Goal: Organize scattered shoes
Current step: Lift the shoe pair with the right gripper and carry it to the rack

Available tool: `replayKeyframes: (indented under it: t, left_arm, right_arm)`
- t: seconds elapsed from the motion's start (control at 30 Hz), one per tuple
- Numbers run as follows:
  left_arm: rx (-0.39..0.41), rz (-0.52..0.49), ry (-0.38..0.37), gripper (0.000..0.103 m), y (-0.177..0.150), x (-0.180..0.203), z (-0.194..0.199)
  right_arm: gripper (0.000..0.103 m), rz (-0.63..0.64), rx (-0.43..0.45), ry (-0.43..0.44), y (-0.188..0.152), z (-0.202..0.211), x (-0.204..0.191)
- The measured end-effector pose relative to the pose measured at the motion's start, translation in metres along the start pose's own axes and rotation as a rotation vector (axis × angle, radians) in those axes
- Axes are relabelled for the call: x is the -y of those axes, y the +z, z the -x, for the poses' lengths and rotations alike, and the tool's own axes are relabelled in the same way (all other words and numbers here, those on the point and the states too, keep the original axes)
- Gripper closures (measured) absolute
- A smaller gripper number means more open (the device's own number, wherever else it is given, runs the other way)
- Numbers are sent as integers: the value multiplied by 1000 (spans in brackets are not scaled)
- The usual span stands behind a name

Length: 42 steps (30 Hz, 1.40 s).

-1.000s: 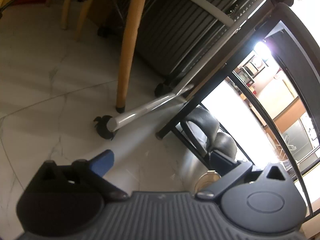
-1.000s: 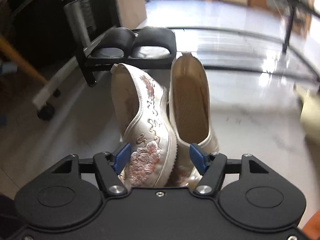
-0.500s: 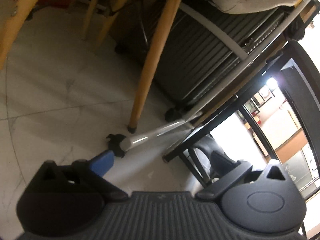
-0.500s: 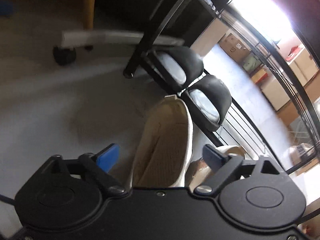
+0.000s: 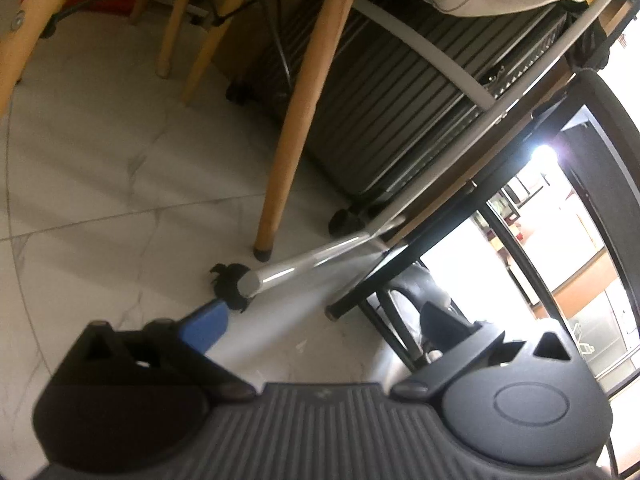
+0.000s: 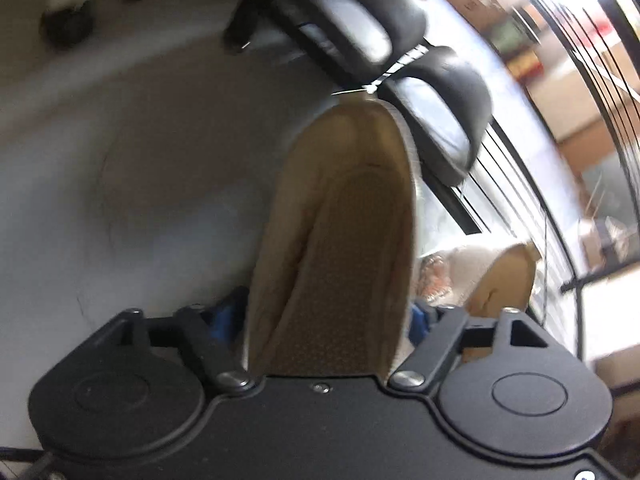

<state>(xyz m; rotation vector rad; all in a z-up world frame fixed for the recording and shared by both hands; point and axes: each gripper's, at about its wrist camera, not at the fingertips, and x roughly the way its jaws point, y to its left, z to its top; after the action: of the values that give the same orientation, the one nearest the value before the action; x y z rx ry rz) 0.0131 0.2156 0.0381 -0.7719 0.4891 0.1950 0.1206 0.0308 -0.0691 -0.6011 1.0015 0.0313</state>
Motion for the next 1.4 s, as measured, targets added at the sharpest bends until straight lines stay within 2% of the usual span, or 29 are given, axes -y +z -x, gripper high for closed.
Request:
replayKeyframes:
  t: [0.2, 0.3, 0.33, 0.37, 0.4, 0.47, 0.6, 0.8, 1.1, 1.2, 1.33, 1.4]
  left_arm:
    - [-4, -4, 3, 1, -1, 0, 0]
    - [-11, -7, 6, 1, -1, 1, 0]
    - [-11, -8, 6, 1, -1, 1, 0]
    - [-11, -9, 6, 1, -1, 2, 0]
    - [-12, -11, 7, 1, -1, 2, 0]
    - [-14, -15, 10, 1, -2, 3, 0]
    - [-13, -14, 12, 1, -2, 3, 0]
    - [-14, -27, 16, 1, -3, 5, -1]
    - [-14, -44, 21, 1, -4, 7, 0]
    - [-15, -41, 22, 1, -4, 6, 0]
    - [-16, -33, 23, 1, -3, 5, 0]
    - [-16, -34, 23, 1, -3, 5, 0]
  right_arm:
    - [47, -242, 48, 112, -9, 13, 33]
    - [48, -481, 73, 255, -19, 15, 61]
    - [48, -505, 75, 270, -20, 14, 64]
    - [48, -614, 62, 350, -27, 11, 73]
    - [48, -665, 55, 383, -31, 10, 76]
    - [48, -723, 41, 390, -38, 7, 78]
    - [48, -759, 30, 399, -46, 4, 80]
    - [48, -723, 40, 387, -55, 4, 73]
    - [41, -684, 14, 353, -55, 7, 72]
    - [39, -723, 11, 371, -57, 13, 77]
    - [37, -696, 53, 361, -58, 25, 81]
    - [33, -630, 114, 319, -58, 38, 81]
